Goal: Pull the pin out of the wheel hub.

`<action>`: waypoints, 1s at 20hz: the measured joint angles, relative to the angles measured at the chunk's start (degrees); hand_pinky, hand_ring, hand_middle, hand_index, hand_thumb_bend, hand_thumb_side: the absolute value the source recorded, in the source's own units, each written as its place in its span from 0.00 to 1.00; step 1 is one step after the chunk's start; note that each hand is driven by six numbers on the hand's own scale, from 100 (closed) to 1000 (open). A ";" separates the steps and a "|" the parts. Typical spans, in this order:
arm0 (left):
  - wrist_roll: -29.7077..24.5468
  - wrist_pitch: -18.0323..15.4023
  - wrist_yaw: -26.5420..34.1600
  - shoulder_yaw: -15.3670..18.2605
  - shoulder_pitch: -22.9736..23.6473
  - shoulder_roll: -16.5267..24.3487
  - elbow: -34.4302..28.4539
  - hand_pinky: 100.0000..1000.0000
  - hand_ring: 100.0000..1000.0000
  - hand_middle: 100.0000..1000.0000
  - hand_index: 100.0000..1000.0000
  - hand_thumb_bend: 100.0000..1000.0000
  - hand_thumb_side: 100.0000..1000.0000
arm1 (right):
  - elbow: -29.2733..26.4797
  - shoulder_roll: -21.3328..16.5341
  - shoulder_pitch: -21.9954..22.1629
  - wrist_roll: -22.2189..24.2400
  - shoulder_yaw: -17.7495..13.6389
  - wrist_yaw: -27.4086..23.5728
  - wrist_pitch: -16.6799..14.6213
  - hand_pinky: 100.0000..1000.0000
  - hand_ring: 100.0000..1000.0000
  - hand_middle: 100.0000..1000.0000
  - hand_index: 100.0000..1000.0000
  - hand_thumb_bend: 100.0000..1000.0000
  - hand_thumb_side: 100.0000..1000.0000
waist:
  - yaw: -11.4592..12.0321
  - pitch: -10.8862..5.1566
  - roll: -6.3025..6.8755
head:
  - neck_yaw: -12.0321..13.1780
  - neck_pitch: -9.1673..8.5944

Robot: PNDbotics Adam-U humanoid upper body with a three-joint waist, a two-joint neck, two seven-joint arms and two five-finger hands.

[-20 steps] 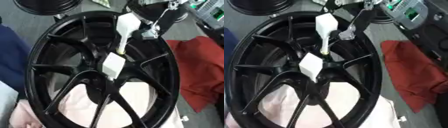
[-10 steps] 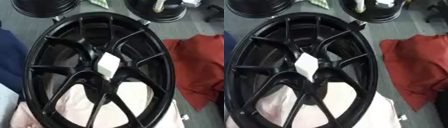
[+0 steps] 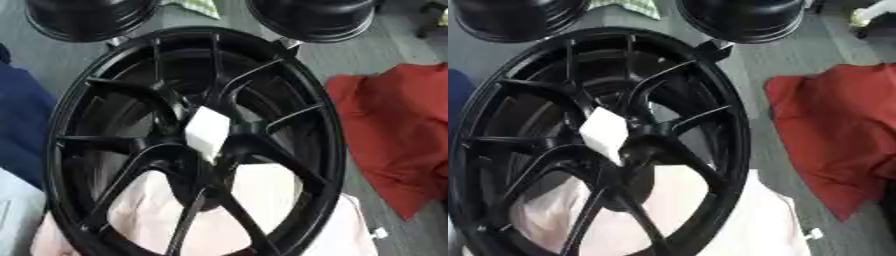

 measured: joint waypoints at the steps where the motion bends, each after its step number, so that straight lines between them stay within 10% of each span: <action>1: 0.06 -0.01 -0.07 0.02 0.00 0.00 0.00 0.58 0.59 0.46 0.66 0.61 0.38 | 0.49 1.67 2.10 -2.47 -1.50 2.35 0.98 0.82 0.81 0.75 0.83 0.00 0.00 | -0.04 0.00 0.12 | 0.24 -0.01; 13: 0.29 -0.01 -0.10 0.34 0.00 -0.01 -0.01 0.58 0.59 0.46 0.66 0.61 0.38 | 1.54 9.56 7.09 -11.72 -6.22 10.16 5.46 0.83 0.83 0.78 0.86 0.00 0.00 | -0.14 0.00 0.37 | 1.00 -0.07; 14: 0.29 -0.01 -0.10 0.34 0.00 -0.01 -0.01 0.58 0.59 0.46 0.66 0.61 0.39 | 1.54 9.57 7.09 -11.75 -6.30 10.18 5.49 0.79 0.81 0.79 0.87 0.00 0.48 | -0.14 0.00 0.38 | 1.08 -0.07; 18: 0.28 -0.02 -0.10 0.34 -0.02 -0.47 -0.03 0.58 0.59 0.46 0.66 0.61 0.39 | 0.40 12.34 5.59 -13.49 -7.78 9.19 6.72 0.76 0.74 0.69 0.78 0.00 0.68 | 0.18 0.00 0.54 | 1.33 -0.36; 20: 0.27 -0.03 -0.10 0.34 -0.06 -0.47 -0.03 0.58 0.59 0.46 0.66 0.61 0.39 | -1.69 14.57 5.02 -15.05 -7.84 7.69 7.74 0.75 0.71 0.63 0.74 0.00 0.62 | 0.29 0.00 0.44 | 1.41 -0.60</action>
